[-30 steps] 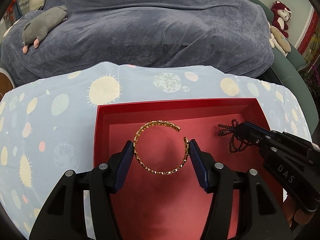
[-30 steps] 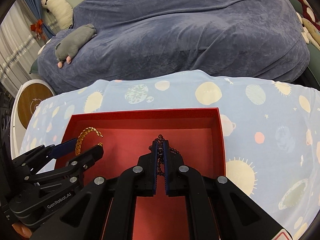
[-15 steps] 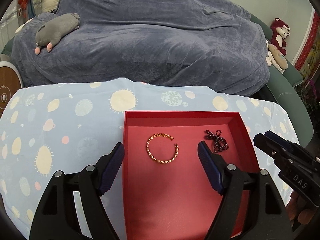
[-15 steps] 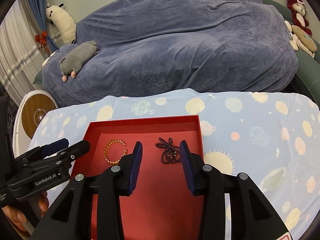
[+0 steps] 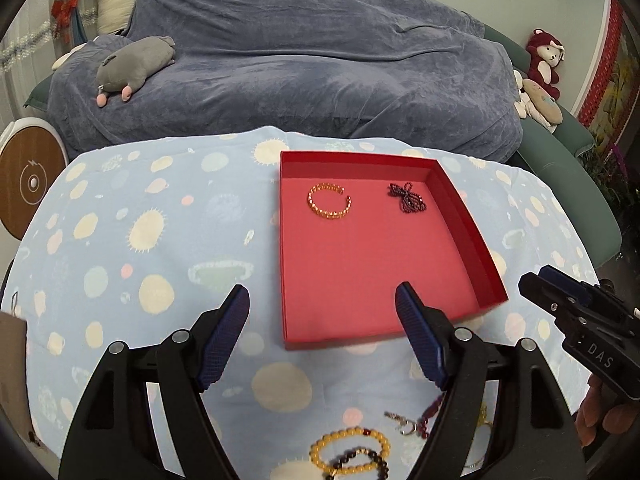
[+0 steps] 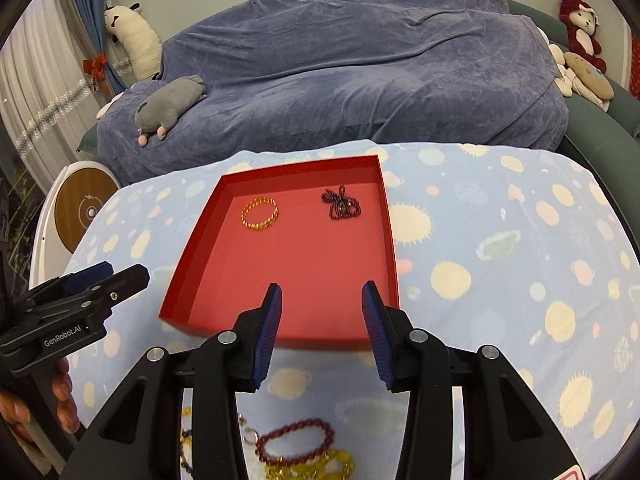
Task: Organize jewelry
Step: 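Withdraw both tools from the red box back toward the jewelry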
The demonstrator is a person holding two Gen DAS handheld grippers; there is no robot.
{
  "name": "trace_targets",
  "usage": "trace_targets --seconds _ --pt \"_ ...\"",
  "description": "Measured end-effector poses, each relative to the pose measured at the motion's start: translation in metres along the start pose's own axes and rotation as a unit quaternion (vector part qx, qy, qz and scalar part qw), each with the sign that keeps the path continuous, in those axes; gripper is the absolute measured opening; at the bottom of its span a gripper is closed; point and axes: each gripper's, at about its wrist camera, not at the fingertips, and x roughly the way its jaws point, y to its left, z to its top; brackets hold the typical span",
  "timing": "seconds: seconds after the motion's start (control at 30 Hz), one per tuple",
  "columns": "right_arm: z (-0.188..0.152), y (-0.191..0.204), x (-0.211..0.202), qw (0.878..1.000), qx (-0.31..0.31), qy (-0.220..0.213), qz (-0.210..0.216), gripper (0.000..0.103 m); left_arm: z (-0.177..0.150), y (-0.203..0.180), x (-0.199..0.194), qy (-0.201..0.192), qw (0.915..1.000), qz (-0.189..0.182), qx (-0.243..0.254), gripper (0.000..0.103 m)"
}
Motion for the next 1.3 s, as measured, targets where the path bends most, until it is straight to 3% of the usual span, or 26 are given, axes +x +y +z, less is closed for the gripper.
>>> trace_targets --seconds 0.37,0.6,1.0,1.3 --pt "-0.103 0.000 -0.027 0.999 0.003 0.046 -0.020 0.041 -0.102 0.005 -0.032 0.033 0.9992 0.015 -0.012 0.072" --pt "-0.149 0.002 -0.031 0.998 0.000 0.064 -0.029 0.041 -0.152 0.002 -0.034 0.053 0.9979 0.038 0.001 0.072" --pt "-0.158 -0.014 -0.014 0.995 0.028 0.077 -0.049 0.041 -0.167 -0.007 -0.003 0.071 0.9960 0.053 0.008 0.066" --pt "-0.160 -0.005 -0.006 0.995 0.018 0.090 -0.029 0.043 -0.171 -0.012 0.010 0.079 0.9948 0.060 0.022 0.059"
